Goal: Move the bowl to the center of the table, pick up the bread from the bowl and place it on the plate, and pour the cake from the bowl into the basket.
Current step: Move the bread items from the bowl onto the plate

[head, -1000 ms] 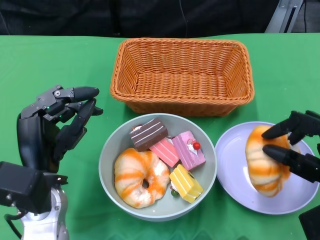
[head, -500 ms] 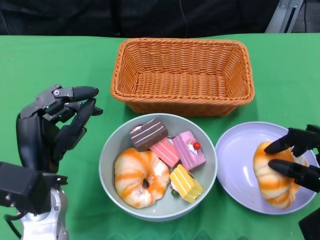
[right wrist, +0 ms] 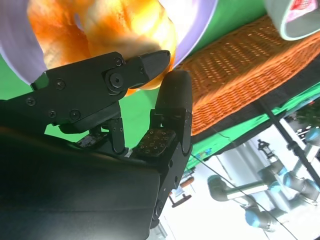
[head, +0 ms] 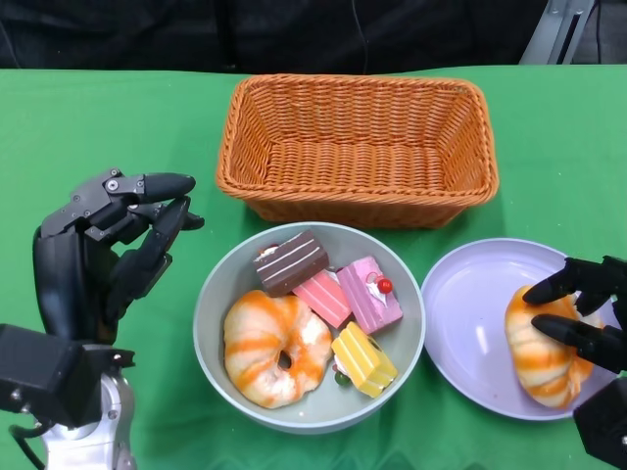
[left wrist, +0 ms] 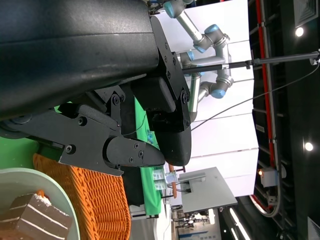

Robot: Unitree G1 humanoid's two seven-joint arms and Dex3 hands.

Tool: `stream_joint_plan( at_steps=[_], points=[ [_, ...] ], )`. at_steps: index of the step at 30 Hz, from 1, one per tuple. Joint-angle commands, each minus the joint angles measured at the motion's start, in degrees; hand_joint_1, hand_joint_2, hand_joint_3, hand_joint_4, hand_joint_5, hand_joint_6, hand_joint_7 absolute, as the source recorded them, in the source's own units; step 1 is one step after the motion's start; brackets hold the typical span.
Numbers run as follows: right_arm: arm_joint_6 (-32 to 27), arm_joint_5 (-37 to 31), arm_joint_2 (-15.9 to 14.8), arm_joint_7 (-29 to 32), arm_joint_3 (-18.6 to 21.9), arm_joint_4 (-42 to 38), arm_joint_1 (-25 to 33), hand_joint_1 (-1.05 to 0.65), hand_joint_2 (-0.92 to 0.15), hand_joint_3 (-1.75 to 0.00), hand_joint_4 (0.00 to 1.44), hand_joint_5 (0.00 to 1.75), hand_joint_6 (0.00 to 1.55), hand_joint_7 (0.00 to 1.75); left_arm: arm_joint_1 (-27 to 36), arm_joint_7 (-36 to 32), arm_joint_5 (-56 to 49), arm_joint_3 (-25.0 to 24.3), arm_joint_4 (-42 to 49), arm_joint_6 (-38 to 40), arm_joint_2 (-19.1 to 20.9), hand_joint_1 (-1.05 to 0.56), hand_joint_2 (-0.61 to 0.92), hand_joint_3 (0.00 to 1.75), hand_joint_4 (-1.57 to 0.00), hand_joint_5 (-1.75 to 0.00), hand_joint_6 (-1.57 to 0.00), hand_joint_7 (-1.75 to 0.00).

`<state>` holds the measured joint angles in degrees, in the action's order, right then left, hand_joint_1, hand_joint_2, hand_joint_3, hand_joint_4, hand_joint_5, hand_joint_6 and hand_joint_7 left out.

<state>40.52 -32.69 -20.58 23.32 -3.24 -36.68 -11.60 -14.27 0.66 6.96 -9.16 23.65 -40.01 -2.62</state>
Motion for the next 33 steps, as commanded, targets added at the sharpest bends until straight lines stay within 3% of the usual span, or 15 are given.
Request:
stream_joint_plan(
  at_steps=[1, 9, 13, 19, 33],
  points=[
    [0.6, -0.3, -1.1, 2.6, -0.6, -2.8, -1.8, -0.02, -0.88, -0.02, 0.74, 1.41, 0.87, 0.75, 1.2, -0.5, -0.4, -0.3, -1.2, 0.3, 0.5, -0.22, 0.92, 0.24, -0.82, -1.18, -0.98, -0.67],
    [1.9, -1.4, -1.3, 7.2, -3.0, -7.7, -4.1, -0.02, -0.89, -0.01, 0.72, 1.27, 0.89, 0.67, 1.5, -0.1, 0.1, -0.2, -1.6, 0.3, 0.4, -0.21, 0.92, 0.24, -0.82, -1.19, -0.97, -0.67],
    [1.4, -1.4, -1.4, 7.9, -3.6, -7.7, -4.1, -0.09, -0.90, 0.00, 0.76, 0.99, 0.97, 0.36, 1.5, -0.5, -0.4, -0.3, -1.2, 0.3, 0.5, -0.21, 0.92, 0.24, -0.81, -1.19, -0.97, -0.67],
    [1.8, -1.2, -1.6, 8.6, -4.3, -7.2, -3.9, -0.08, -0.89, 0.00, 0.77, 0.83, 1.00, 0.18, 1.4, 0.0, 0.0, -0.3, -0.8, 0.0, 0.5, -0.20, 0.92, 0.25, -0.82, -1.20, -0.98, -0.68],
    [-0.4, 0.5, -1.6, 5.2, -3.8, -2.3, -1.8, -0.22, -0.87, 0.00, 0.73, 0.51, 0.92, 0.01, 1.2, -0.4, -0.8, -0.3, 0.1, -0.9, 0.5, -0.21, 0.92, 0.25, -0.81, -1.20, -0.97, -0.68]
  ],
)
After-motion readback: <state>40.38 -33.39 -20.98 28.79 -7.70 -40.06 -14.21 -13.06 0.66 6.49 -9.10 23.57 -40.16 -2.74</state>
